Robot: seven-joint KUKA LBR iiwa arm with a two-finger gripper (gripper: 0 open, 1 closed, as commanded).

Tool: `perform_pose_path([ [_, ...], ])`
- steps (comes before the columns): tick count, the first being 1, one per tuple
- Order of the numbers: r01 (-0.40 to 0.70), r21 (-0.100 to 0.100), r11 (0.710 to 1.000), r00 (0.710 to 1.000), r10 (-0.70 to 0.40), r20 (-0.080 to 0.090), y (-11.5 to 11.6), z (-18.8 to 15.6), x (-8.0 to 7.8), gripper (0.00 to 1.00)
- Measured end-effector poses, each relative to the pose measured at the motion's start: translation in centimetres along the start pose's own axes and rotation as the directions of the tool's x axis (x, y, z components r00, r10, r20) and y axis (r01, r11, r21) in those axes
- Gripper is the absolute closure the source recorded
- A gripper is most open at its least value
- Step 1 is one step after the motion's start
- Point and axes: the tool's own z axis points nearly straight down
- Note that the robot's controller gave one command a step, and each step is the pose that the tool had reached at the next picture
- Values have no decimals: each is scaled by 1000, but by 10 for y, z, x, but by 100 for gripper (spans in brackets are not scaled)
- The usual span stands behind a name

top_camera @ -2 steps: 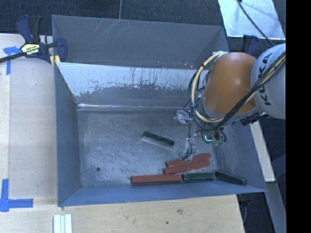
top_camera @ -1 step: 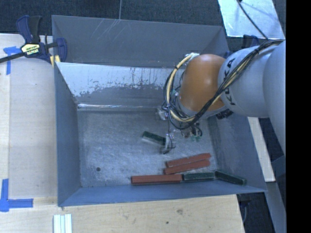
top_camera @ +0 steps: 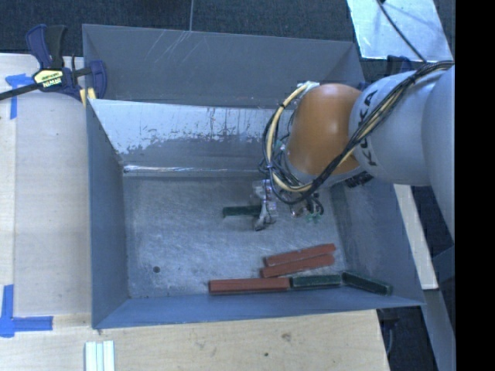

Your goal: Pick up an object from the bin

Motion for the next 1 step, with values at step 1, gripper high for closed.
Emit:
perform_pose_path([
  [1, 45, 2, 999, 999, -45, 2, -26, -158, 19, 100],
])
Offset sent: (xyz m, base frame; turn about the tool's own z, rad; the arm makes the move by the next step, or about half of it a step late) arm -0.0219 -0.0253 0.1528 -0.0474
